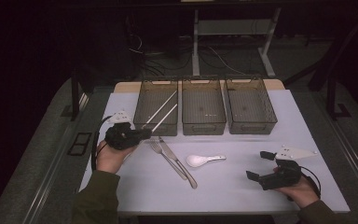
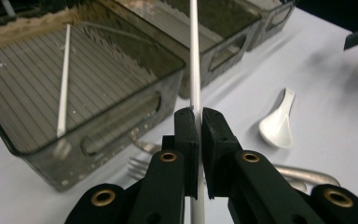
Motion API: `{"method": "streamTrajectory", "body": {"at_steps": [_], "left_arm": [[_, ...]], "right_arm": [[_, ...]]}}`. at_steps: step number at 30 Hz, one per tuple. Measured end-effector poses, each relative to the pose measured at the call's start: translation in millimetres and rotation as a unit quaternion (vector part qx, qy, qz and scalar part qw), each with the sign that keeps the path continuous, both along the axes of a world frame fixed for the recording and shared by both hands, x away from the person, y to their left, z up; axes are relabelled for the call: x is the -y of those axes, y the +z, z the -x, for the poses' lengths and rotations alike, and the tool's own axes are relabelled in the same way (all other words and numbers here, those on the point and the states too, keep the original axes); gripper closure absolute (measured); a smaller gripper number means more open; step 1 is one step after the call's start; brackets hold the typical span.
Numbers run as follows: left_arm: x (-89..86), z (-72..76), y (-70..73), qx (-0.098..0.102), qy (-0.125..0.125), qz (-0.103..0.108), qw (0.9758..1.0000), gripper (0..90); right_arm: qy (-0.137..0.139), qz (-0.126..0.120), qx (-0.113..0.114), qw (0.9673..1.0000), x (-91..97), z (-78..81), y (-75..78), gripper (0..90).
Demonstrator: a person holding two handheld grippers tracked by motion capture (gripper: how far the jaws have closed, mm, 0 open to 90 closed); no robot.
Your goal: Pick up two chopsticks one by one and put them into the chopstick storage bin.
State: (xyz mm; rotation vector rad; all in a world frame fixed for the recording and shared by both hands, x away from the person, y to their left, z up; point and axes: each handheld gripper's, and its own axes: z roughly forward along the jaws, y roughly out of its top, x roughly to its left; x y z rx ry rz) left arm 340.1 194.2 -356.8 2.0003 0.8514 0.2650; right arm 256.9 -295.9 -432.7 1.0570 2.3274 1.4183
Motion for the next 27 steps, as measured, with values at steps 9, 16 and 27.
{"method": "streamTrajectory", "body": {"at_steps": [9,16,27], "left_arm": [[4.8,-25.2,16.3,0.009,0.005,0.005,0.9999,84.7],[7.6,-45.6,27.5,0.015,0.011,0.001,0.9998,84.7],[12.7,-77.7,41.8,0.035,0.022,0.008,0.9991,84.7]], "right_arm": [[-0.002,-0.001,0.001,1.0,0.3,-0.4,0.0,1.4],[-0.002,-0.005,-0.002,1.0,1.0,-0.4,0.2,1.4],[-0.004,-0.007,-0.003,1.0,1.7,-0.2,0.4,1.4]]}}
